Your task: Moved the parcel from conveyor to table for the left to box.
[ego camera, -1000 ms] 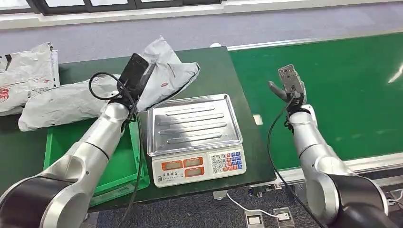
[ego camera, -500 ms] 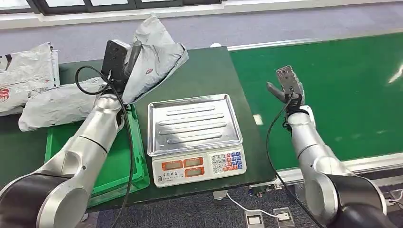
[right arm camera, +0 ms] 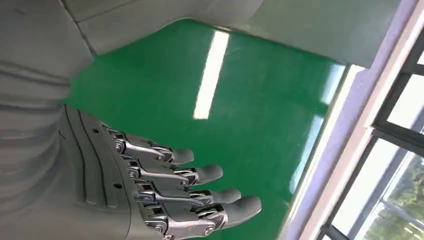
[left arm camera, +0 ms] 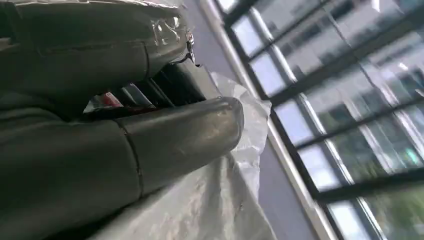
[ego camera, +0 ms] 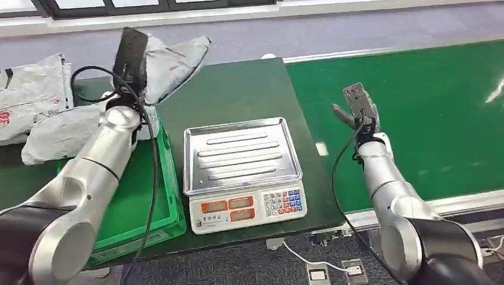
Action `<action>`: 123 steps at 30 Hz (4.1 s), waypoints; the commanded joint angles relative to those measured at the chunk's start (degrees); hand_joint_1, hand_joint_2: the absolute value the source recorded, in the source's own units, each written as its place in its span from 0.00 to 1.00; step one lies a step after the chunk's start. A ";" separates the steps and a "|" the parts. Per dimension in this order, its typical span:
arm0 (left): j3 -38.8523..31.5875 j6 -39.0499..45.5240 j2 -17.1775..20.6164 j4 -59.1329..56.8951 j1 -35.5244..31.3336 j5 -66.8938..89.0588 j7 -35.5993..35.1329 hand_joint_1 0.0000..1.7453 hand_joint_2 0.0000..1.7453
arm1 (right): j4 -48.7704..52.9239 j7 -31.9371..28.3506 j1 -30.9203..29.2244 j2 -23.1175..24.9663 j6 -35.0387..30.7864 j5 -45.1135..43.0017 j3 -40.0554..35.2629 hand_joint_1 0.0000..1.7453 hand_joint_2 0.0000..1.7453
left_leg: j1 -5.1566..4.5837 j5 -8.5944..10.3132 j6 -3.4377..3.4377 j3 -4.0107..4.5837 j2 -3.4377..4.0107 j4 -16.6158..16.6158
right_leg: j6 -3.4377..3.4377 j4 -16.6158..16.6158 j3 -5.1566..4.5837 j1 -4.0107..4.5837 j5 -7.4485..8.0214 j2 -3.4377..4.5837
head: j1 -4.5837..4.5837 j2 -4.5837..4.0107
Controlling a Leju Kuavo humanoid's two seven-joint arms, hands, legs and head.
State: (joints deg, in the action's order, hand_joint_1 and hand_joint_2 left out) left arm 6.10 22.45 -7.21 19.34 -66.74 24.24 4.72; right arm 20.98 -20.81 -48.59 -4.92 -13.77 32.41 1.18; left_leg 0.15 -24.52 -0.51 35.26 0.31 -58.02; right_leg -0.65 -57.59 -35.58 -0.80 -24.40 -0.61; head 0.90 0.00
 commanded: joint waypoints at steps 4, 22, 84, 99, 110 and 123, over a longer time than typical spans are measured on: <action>-11.78 10.21 9.58 -6.49 -0.05 -6.72 3.23 1.00 0.00 | -3.38 -0.83 -1.05 -0.12 0.42 -0.66 -0.51 0.00 1.00 | 0.04 -0.06 -0.05 -0.25 0.11 0.09 | 0.05 0.08 0.20 0.05 -0.04 0.17 | 0.00 0.00; -11.74 14.26 10.28 -6.76 0.36 -4.88 1.25 1.00 1.00 | -4.11 0.08 -1.86 -0.13 0.85 -0.28 -0.83 0.00 1.00 | 0.07 -0.03 -0.06 -0.07 -0.07 0.00 | 0.05 0.03 0.11 0.01 -0.03 -0.05 | 0.00 0.00; -14.62 -29.06 -2.58 -3.99 2.19 -11.70 15.78 0.00 1.00 | -3.77 -1.14 0.12 -2.43 1.34 -1.20 0.87 0.00 1.00 | 0.07 -0.03 0.03 -0.23 -0.47 0.07 | -0.03 0.27 0.44 0.07 -0.06 -0.39 | 0.00 0.00; -11.44 -29.16 1.00 -3.67 4.16 -9.54 14.76 0.00 1.00 | -1.61 0.98 0.81 1.75 1.88 -0.17 -0.78 0.00 1.00 | 0.00 -0.02 -0.04 -0.07 0.00 0.03 | 0.01 0.03 0.07 0.02 0.01 0.05 | 0.00 0.00; -11.63 -28.35 2.01 -4.12 5.35 -10.18 14.35 0.00 1.00 | -1.81 2.34 -0.66 3.56 2.48 0.38 -1.85 0.00 1.00 | 0.03 -0.02 -0.05 -0.07 -0.01 0.01 | 0.04 0.02 0.08 -0.03 0.01 0.04 | 0.00 0.00; -11.61 -26.78 0.83 -4.42 4.76 -11.48 13.80 0.00 1.00 | -2.36 1.34 -3.35 4.04 4.30 -1.99 -0.97 0.00 1.00 | 0.04 -0.05 -0.04 -0.06 -0.03 -0.03 | 0.04 0.01 0.10 -0.01 -0.01 0.02 | 0.00 0.00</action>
State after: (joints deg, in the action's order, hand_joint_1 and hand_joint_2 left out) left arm -7.48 -4.72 -6.25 17.53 -59.81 13.53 19.02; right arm 20.68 -19.80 -47.26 -1.77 -10.66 31.23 1.18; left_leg 0.17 -24.48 -0.53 35.32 0.12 -58.03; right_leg -0.68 -57.58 -35.55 -0.85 -24.38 -0.83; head 0.90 0.00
